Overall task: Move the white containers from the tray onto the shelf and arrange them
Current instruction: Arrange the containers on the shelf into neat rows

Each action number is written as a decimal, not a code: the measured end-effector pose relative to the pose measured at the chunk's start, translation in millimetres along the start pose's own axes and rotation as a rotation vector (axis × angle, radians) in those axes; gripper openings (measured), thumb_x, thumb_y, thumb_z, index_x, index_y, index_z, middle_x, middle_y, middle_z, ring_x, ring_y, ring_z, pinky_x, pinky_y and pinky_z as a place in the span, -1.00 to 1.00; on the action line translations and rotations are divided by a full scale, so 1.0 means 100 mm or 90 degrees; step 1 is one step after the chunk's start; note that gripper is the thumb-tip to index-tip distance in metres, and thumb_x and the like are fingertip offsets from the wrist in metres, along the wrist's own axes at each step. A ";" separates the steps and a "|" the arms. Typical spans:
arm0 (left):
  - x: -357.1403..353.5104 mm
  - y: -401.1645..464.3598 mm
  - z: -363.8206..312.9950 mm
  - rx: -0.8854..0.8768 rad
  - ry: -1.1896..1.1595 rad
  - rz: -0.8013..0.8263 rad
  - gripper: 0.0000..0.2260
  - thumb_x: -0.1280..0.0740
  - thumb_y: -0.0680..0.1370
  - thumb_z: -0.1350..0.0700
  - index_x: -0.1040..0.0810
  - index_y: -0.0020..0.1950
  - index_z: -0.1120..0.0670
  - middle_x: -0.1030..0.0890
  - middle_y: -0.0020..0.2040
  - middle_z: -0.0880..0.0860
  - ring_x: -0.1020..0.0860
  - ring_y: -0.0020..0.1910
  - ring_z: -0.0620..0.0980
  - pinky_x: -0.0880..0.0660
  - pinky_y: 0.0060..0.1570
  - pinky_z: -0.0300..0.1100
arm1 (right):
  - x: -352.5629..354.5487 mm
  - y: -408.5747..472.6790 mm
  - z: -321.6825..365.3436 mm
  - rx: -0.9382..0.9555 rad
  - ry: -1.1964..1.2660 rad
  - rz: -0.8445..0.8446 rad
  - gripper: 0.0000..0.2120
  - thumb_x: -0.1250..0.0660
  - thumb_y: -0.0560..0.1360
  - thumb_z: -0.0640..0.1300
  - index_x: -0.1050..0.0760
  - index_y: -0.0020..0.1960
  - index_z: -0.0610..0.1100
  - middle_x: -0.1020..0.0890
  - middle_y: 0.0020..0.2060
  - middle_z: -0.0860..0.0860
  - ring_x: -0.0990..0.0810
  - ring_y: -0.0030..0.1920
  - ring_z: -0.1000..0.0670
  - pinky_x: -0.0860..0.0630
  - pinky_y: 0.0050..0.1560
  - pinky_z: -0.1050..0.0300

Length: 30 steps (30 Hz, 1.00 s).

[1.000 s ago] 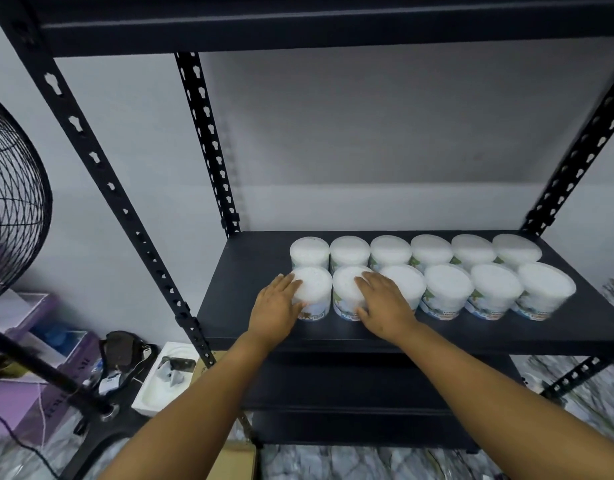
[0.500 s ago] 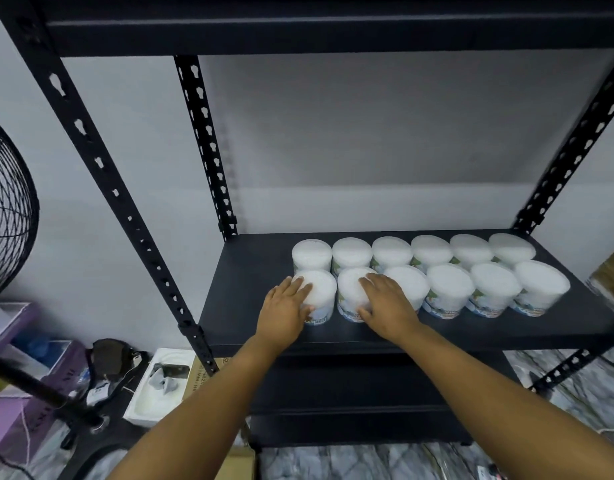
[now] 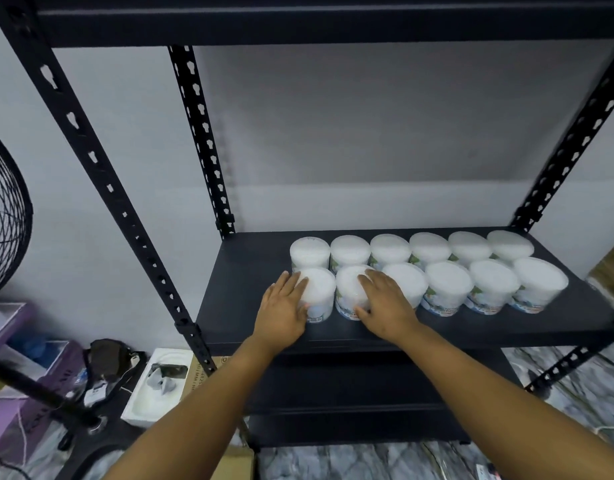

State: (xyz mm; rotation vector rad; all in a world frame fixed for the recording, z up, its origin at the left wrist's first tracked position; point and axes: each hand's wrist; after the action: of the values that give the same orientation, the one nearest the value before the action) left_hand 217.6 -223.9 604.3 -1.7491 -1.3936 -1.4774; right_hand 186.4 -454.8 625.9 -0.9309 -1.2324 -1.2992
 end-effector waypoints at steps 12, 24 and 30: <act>0.03 -0.06 -0.10 0.056 0.024 -0.009 -0.55 -0.15 0.64 0.01 -0.20 0.53 0.00 -0.17 0.55 0.03 -0.06 0.54 0.06 -0.09 0.47 -0.02 | 0.01 0.02 -0.08 0.045 -0.018 -0.008 -0.45 -0.23 0.55 0.03 -0.21 0.46 -0.15 -0.24 0.46 -0.12 -0.19 0.45 -0.11 -0.05 0.47 0.06; 0.11 0.02 -0.07 0.051 0.009 0.016 -0.55 -0.20 0.62 -0.06 -0.28 0.50 0.01 -0.22 0.53 0.00 -0.07 0.54 0.03 -0.10 0.47 -0.05 | 0.04 0.05 -0.09 0.052 -0.008 0.020 -0.45 -0.21 0.56 0.04 -0.19 0.47 -0.14 -0.21 0.48 -0.10 -0.15 0.48 -0.10 -0.04 0.48 0.08; 0.07 -0.01 -0.07 0.049 -0.033 0.016 -0.51 -0.25 0.59 0.02 -0.27 0.50 0.08 -0.22 0.52 0.06 -0.12 0.52 0.06 -0.13 0.47 -0.04 | 0.04 0.03 -0.09 0.056 -0.002 0.016 -0.46 -0.21 0.55 0.01 -0.20 0.46 -0.15 -0.22 0.48 -0.11 -0.15 0.48 -0.11 -0.04 0.47 0.07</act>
State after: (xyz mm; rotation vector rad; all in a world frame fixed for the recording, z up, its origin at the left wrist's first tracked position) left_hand 213.6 -226.4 612.6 -1.7623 -1.4291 -1.3560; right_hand 190.3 -463.6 629.1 -0.8831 -1.2669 -1.2151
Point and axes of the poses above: each hand's wrist, its own y-axis towards the middle knuckle, its own x-axis out of the back of the hand, z = x × y
